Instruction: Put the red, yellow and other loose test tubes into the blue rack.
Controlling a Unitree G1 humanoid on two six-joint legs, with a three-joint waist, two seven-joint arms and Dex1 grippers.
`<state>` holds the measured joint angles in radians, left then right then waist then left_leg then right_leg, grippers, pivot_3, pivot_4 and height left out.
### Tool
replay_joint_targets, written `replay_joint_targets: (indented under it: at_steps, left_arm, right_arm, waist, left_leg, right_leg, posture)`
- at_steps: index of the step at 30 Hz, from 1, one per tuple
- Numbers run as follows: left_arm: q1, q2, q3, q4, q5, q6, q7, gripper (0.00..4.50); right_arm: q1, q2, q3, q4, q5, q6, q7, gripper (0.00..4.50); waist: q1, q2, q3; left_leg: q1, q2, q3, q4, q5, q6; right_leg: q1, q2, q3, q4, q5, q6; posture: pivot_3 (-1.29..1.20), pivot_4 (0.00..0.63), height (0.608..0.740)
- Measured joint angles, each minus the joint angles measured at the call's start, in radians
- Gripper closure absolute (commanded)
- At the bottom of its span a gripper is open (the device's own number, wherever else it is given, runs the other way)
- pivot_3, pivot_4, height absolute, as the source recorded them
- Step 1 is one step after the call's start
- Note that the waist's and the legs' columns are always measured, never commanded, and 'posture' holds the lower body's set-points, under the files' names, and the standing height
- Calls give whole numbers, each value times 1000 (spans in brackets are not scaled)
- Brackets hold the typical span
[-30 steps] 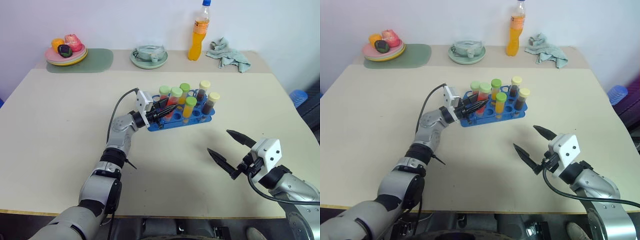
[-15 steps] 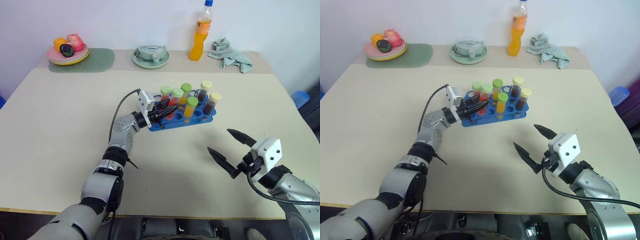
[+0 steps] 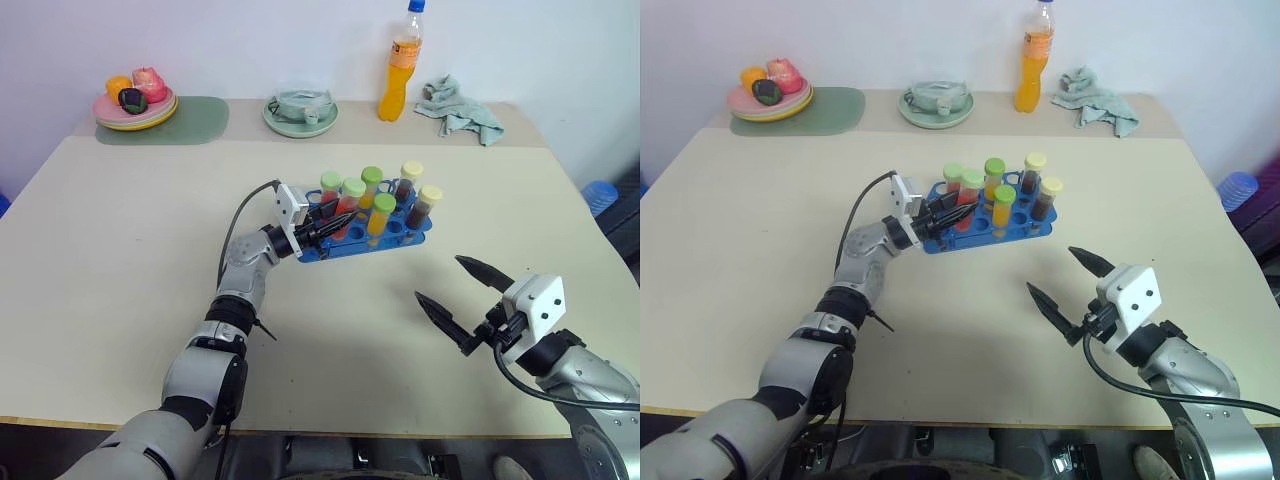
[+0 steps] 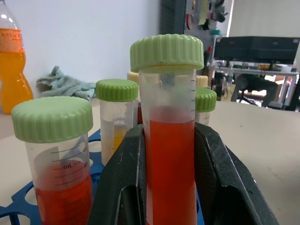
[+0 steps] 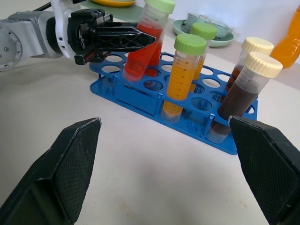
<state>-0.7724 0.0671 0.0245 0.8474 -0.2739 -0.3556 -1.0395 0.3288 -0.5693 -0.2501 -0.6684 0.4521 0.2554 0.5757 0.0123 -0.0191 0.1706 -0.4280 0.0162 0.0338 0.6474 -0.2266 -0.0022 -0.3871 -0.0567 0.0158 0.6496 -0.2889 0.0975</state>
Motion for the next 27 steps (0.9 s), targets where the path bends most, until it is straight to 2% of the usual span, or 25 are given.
replay_joint_targets:
  at_steps: [2,5,6,17,22,27]
  left_arm:
    - [13,2,0,-14,-1,4,-6,1841]
    - [32,2,-1,-20,3,2,10,269]
    - [37,3,-2,-24,5,3,20,87]
    - [129,49,-23,-275,16,114,72,87]
    - [299,159,-27,-531,3,244,106,87]
    - [501,260,41,-772,-115,419,128,87]
  right_arm:
    - [-3,0,0,0,0,0,1,0]
    - [-11,0,0,0,1,0,3,0]
    - [-17,0,0,0,1,0,5,0]
    - [-29,-1,2,5,-6,1,19,0]
    - [-42,1,29,68,-78,-9,8,0]
    - [-98,22,36,209,-113,-81,14,0]
  waist:
    - [-1,0,0]
    - [-1,0,0]
    - [-1,0,0]
    - [-4,0,0]
    - [-10,1,0]
    - [-9,1,0]
  left_leg:
    - [0,0,0,0,0,0]
    - [0,0,0,0,0,0]
    - [0,0,0,0,0,0]
    - [0,0,0,0,0,0]
    - [0,1,0,-1,0,0]
    - [1,1,0,-1,0,0]
  right_leg:
    - [0,0,0,0,0,0]
    - [0,0,0,0,0,0]
    - [0,0,0,0,0,0]
    - [0,0,0,0,0,0]
    - [0,-3,1,0,0,0]
    - [0,-6,2,0,-2,-4]
  posture:
    - [0,150,740]
    - [0,150,740]
    - [0,150,740]
    - [0,150,740]
    - [0,150,740]
    - [0,150,740]
